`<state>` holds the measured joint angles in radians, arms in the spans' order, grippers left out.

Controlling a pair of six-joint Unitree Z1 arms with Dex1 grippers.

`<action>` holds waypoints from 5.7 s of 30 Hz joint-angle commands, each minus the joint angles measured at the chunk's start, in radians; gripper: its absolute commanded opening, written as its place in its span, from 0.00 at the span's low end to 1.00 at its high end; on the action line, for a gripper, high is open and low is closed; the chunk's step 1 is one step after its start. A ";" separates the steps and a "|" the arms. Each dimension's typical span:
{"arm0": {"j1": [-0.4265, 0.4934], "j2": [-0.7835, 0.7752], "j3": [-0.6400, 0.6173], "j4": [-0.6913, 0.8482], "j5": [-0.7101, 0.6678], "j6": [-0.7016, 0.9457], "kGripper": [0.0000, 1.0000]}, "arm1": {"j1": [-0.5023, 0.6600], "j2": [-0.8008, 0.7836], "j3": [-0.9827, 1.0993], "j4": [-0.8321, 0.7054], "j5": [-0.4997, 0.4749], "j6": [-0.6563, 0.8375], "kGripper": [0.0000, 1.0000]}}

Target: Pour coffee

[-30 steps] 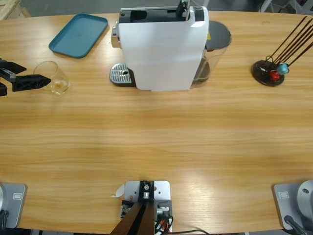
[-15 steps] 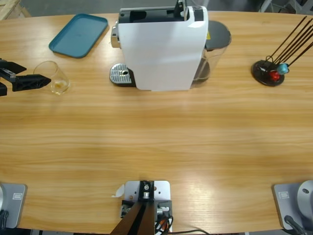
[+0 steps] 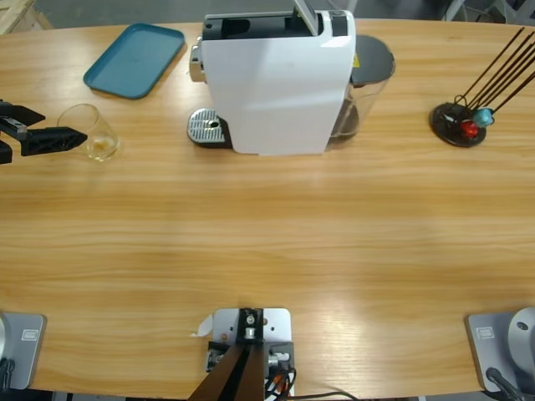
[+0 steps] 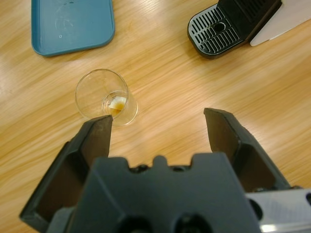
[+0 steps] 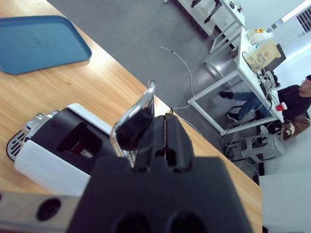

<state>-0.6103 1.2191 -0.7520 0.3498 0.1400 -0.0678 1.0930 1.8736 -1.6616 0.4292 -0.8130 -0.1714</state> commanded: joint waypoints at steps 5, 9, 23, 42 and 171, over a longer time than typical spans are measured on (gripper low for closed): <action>-0.005 0.017 0.037 -0.012 0.000 -0.007 0.82 | 0.036 0.147 0.008 -0.005 0.006 -0.015 0.00; -0.005 0.019 0.036 -0.012 0.000 -0.007 0.82 | 0.036 0.167 0.009 -0.006 0.011 -0.007 0.00; -0.005 0.019 0.036 -0.012 0.000 -0.007 0.82 | 0.036 0.218 0.008 -0.006 0.029 0.010 0.00; -0.005 0.018 0.036 -0.012 0.000 -0.007 0.82 | 0.055 0.269 -0.002 -0.012 0.048 0.028 0.00; 0.206 0.417 0.201 -0.508 0.053 -0.062 0.93 | -0.173 -0.821 0.962 0.026 0.670 0.348 0.98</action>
<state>-0.4328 1.5562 -0.5756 -0.1221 0.2053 -0.1206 0.9301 1.0509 -0.7356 0.4714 -0.1588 0.1739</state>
